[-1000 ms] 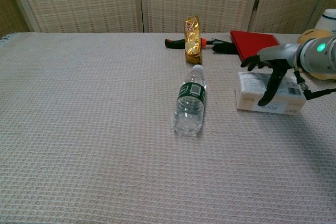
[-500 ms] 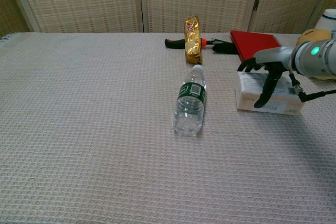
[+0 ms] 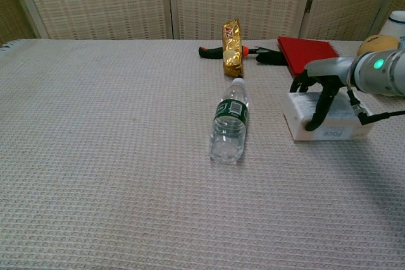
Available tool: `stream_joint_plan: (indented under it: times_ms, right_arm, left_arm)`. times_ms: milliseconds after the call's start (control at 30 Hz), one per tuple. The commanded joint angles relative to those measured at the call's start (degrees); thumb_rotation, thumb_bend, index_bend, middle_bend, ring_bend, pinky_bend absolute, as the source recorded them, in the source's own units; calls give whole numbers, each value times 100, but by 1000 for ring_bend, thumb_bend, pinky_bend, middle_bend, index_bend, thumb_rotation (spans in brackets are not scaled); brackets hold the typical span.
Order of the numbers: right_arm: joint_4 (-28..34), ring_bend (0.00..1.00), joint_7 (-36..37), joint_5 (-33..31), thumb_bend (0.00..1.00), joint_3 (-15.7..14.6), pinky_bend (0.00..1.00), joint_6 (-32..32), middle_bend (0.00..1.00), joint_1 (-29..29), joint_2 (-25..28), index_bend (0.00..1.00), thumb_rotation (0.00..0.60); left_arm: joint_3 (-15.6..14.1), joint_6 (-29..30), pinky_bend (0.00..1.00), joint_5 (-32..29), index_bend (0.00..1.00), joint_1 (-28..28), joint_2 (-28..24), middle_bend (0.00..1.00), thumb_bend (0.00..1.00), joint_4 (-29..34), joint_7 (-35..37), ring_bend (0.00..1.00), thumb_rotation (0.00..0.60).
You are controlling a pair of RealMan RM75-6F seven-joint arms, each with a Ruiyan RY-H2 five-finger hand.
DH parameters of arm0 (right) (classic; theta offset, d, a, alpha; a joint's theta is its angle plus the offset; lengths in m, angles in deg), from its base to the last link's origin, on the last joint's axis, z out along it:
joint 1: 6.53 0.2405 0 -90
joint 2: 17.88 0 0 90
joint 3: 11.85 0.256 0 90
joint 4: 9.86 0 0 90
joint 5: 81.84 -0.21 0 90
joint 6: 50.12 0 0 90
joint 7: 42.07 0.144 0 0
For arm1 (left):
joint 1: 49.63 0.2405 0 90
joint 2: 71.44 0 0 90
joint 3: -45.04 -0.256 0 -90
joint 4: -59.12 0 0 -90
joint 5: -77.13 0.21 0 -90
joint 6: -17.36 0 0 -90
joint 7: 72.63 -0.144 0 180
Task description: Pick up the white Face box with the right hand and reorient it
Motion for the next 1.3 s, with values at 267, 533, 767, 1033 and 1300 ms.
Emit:
stream_joint_plan:
  times_ms: [267, 533, 767, 1033, 1300]
  right_arm:
    - [-5, 207, 516, 627, 113, 210, 0, 165, 379, -282, -4, 394, 600]
    - [-137, 244, 3632, 3035, 114, 1120, 0, 146, 396, -1447, -25, 426, 600]
    - [-1676, 272, 8097, 5292, 118, 1385, 0, 1519, 397, -2475, -1047, 432, 600]
    - [-3663, 291, 10719, 6554, 131, 598, 0, 1676, 404, -2448, -1687, 435, 600]
    - [-5155, 294, 12016, 6896, 188, 325, 0, 1878, 416, -2241, -2439, 452, 600]
  left_arm:
    - [0, 22, 100, 7, 214, 11, -6, 0, 498, 16, -18, 0, 600]
    - [0, 27, 100, 6, 214, 13, 0, 0, 499, 26, -49, 0, 600]
    - [-4, 28, 100, 13, 214, 11, 19, 0, 498, 30, -109, 0, 600]
    - [0, -26, 100, -34, 214, -6, 46, 0, 499, 10, -174, 0, 600]
    - [21, -104, 100, -125, 214, -27, 76, 0, 499, -42, -204, 0, 600]
